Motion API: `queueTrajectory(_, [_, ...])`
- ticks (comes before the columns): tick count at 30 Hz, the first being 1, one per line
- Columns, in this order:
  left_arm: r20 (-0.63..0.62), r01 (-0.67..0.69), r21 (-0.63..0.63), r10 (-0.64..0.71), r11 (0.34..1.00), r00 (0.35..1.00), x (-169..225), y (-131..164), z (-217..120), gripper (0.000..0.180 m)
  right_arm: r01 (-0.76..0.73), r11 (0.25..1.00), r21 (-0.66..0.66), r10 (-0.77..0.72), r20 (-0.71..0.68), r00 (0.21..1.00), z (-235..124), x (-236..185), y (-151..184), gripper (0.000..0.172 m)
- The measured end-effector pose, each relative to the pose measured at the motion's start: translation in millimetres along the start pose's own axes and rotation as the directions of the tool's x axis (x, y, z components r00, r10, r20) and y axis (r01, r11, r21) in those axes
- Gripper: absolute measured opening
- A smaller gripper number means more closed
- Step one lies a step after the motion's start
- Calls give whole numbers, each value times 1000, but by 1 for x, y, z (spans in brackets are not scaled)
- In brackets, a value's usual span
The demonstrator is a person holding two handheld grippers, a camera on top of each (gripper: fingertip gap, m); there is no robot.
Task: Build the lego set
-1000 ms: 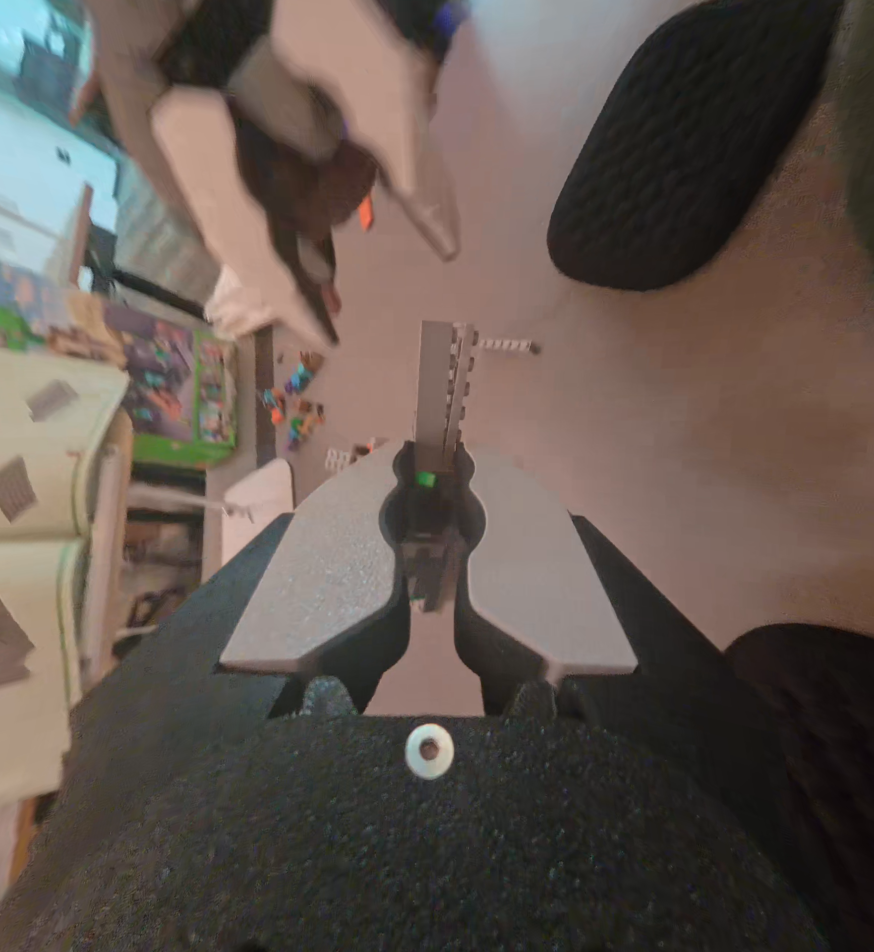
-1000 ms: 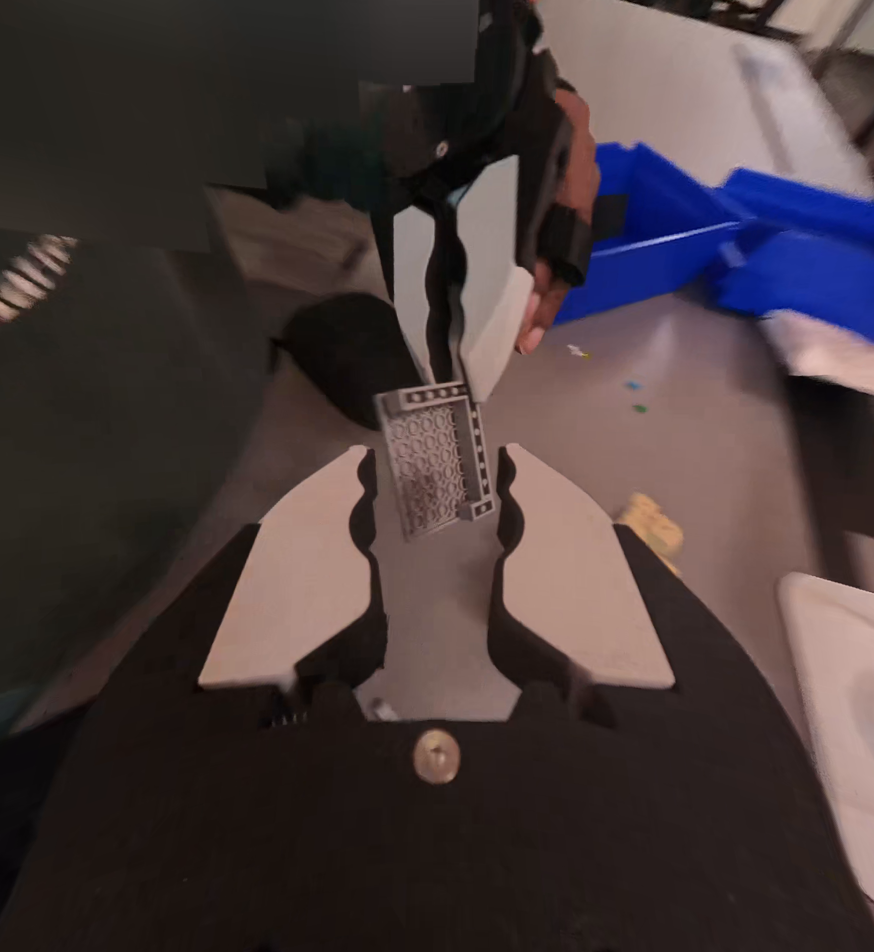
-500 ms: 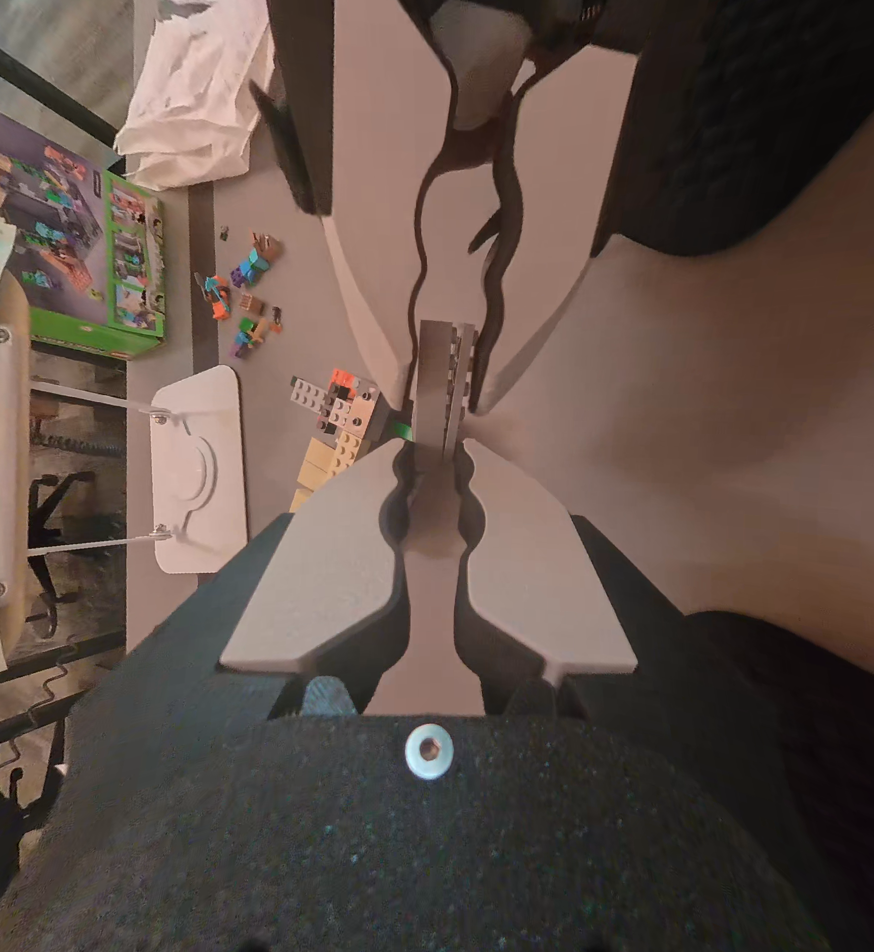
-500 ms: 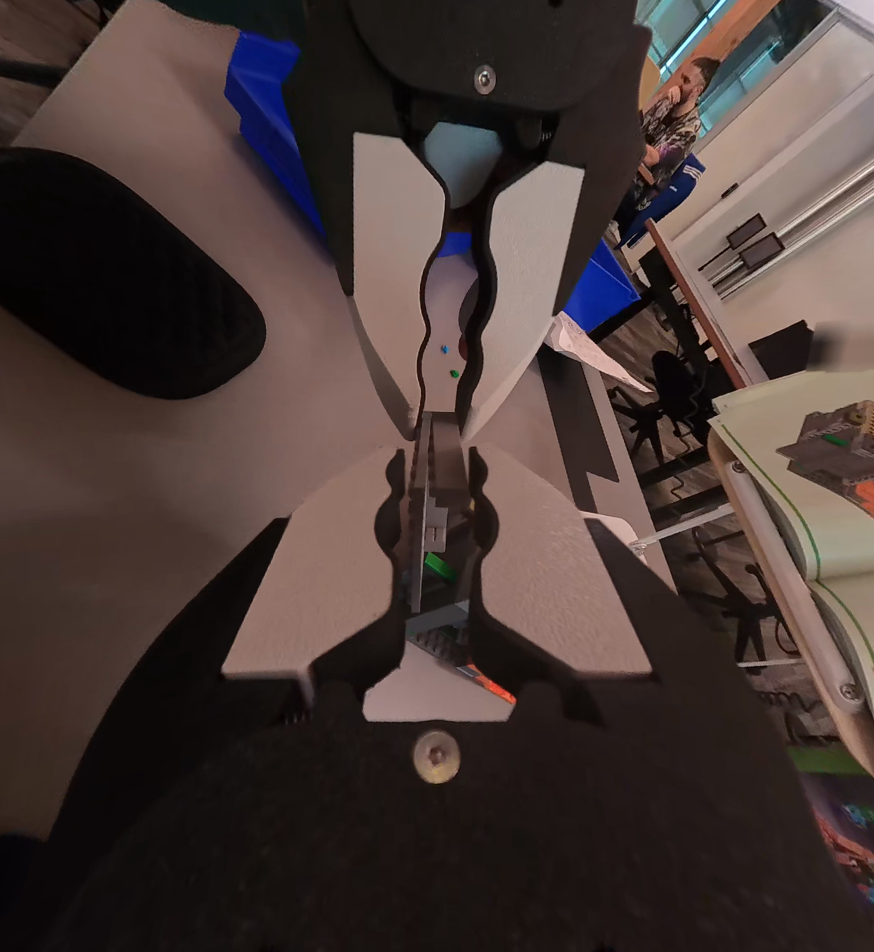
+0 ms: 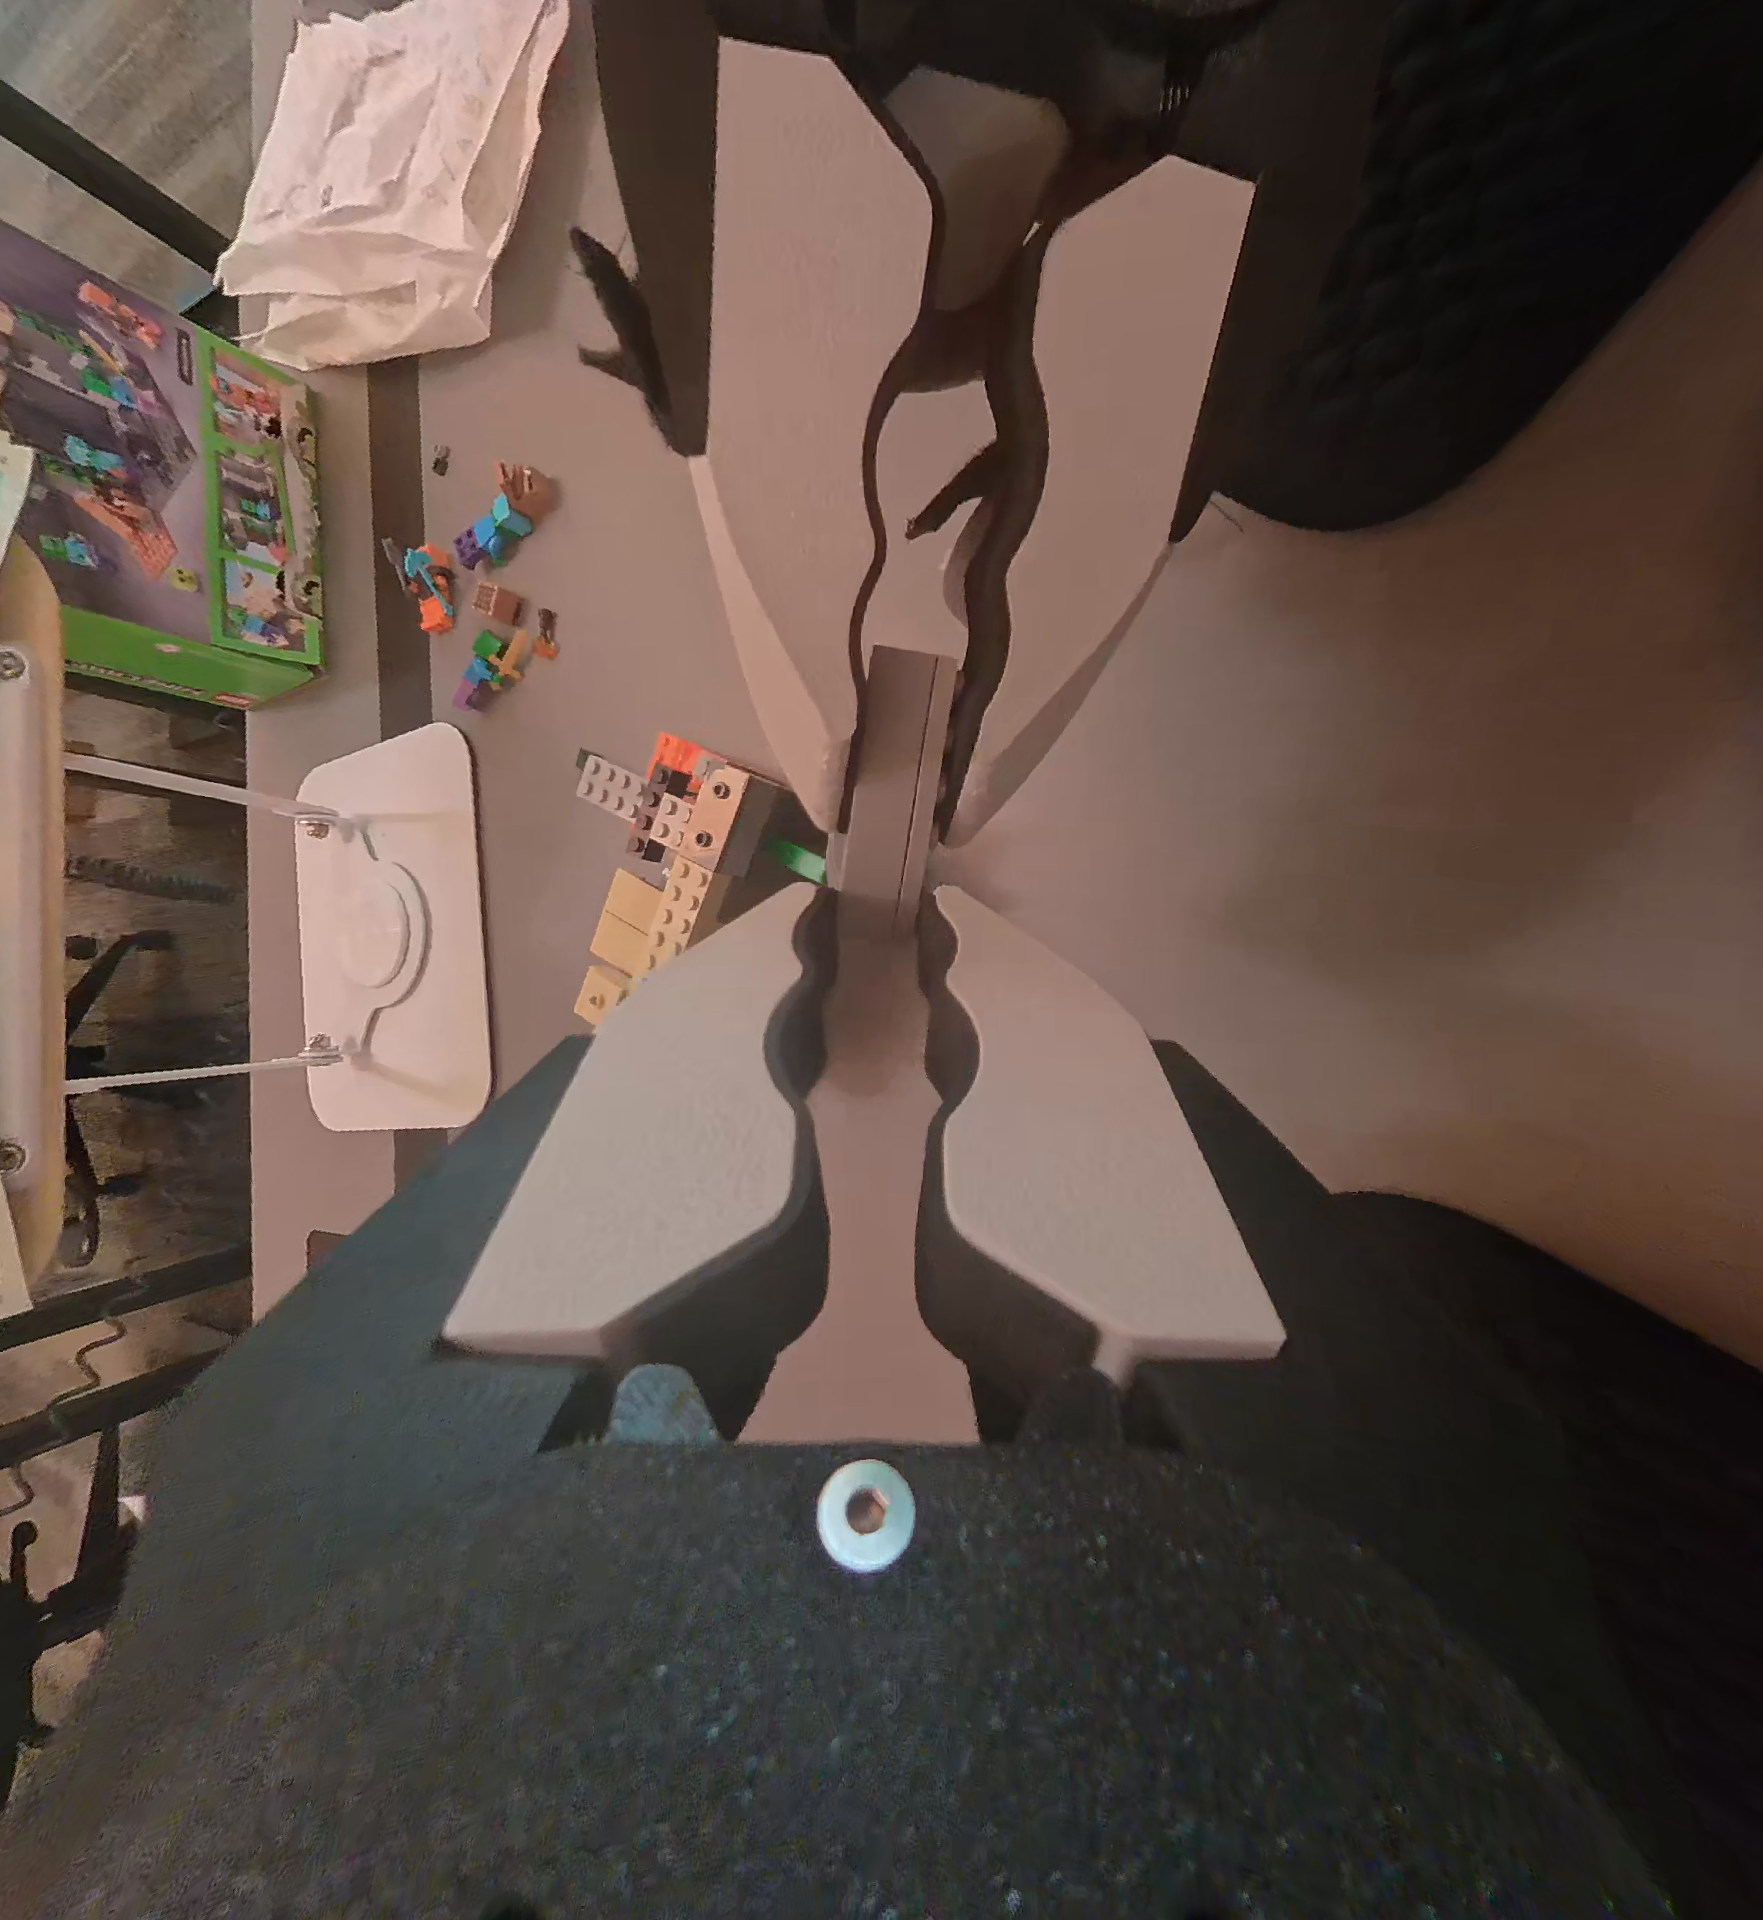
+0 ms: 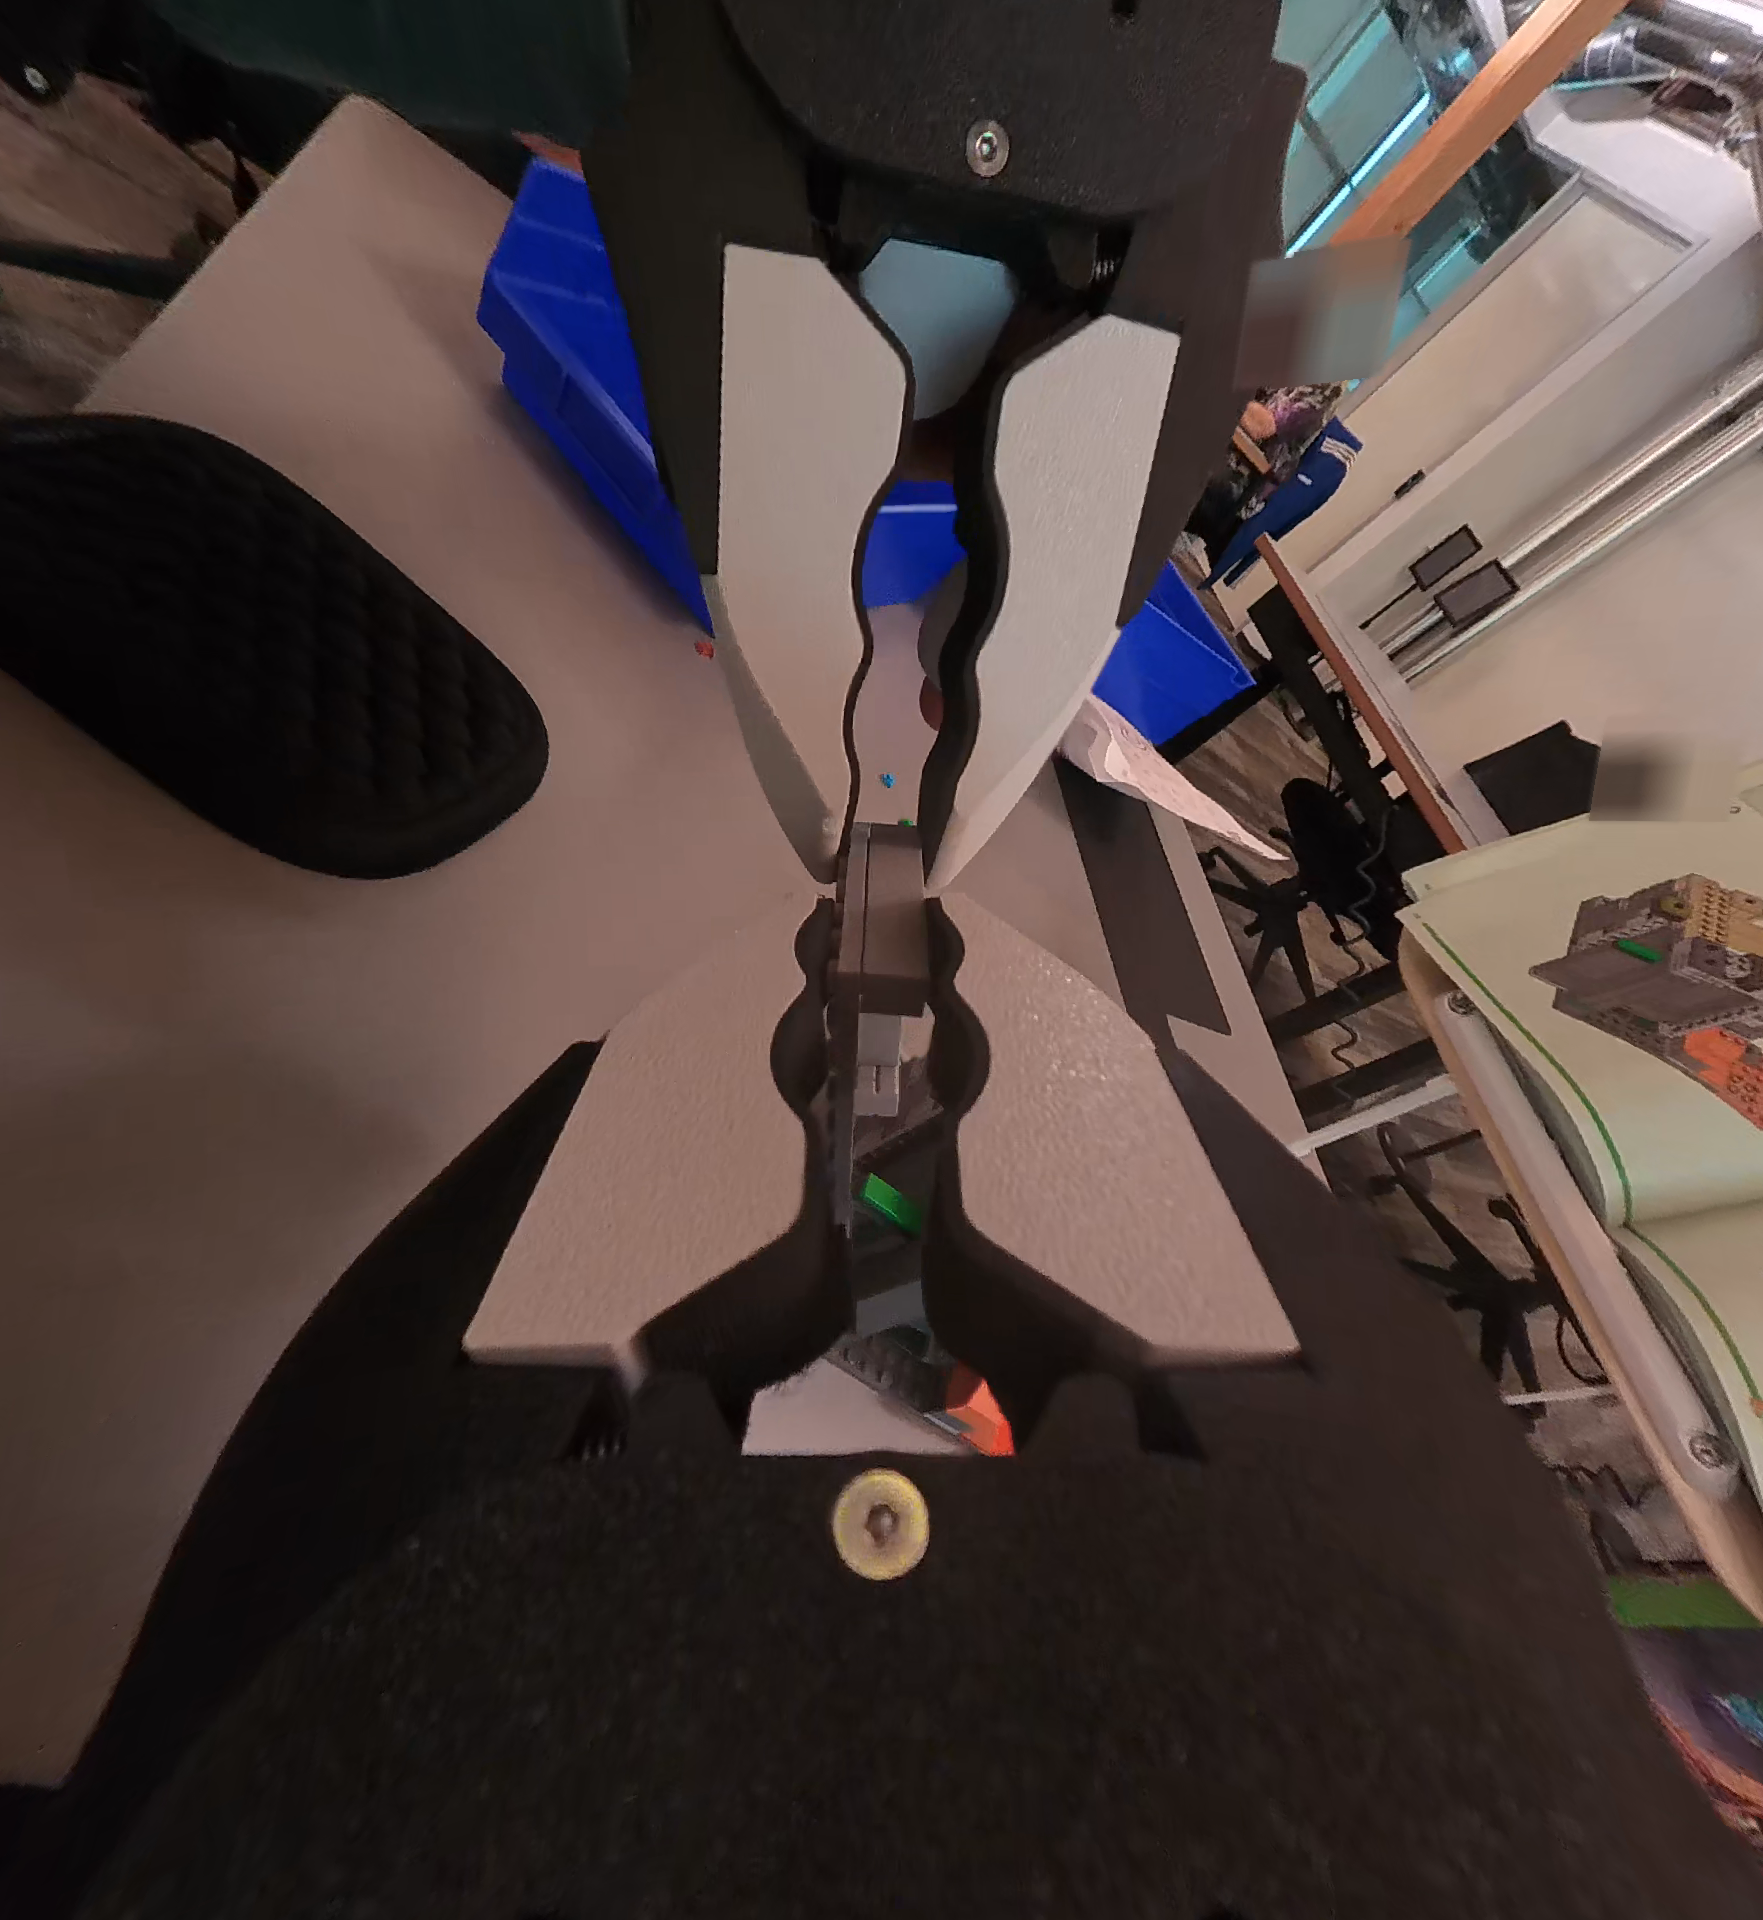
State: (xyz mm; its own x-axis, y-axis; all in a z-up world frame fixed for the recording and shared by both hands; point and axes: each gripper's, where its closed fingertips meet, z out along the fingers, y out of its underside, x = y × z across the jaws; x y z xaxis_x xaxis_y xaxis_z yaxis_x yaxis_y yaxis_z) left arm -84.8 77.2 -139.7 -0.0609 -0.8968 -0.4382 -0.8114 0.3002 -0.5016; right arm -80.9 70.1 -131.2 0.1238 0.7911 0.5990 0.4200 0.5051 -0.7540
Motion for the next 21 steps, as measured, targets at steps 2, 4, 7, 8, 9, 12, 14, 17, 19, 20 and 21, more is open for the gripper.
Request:
queueTrajectory(2, [-3,-8,-6,8,1000,1000,3,-1,-1,15,-3,1000,15,3,4,1000,-1,-2,-2,16])
queueTrajectory(4, [-13,-8,-7,7,1000,1000,6,-3,-4,15,-8,999,37,7,4,1000,-3,-5,-5,16])
queueTrajectory(7, [-16,-10,-13,10,1000,1000,10,-3,-4,15,-17,999,49,16,15,1000,-4,-8,-7,16])
queueTrajectory(8, [-18,-7,-15,7,1000,1000,12,-3,-4,15,-29,998,53,27,25,999,-4,-10,-7,15])
queueTrajectory(9, [-18,-6,-17,6,1000,1000,13,-2,-3,15,-34,998,55,32,31,999,-4,-11,-6,16])
queueTrajectory(12, [-25,6,-14,-7,1000,1000,18,-1,-1,15,-48,997,56,45,54,998,-3,-16,-4,15])
queueTrajectory(14, [-22,11,-9,-11,1000,1000,20,0,1,15,-56,997,54,52,65,997,-3,-18,-3,15])
queueTrajectory(17, [-20,29,0,-29,1000,999,18,0,2,15,-74,996,45,70,84,994,-2,-18,-2,15])
queueTrajectory(19, [3,40,30,-41,999,999,13,-2,2,15,-57,997,50,54,67,996,-3,-12,-3,15])
queueTrajectory(20, [16,38,33,-38,999,999,11,-2,1,15,-50,998,43,47,65,997,-3,-10,-3,15])
queueTrajectory(21, [31,19,38,-20,999,999,10,-3,2,15,-43,998,40,41,58,997,-3,-9,-3,15])
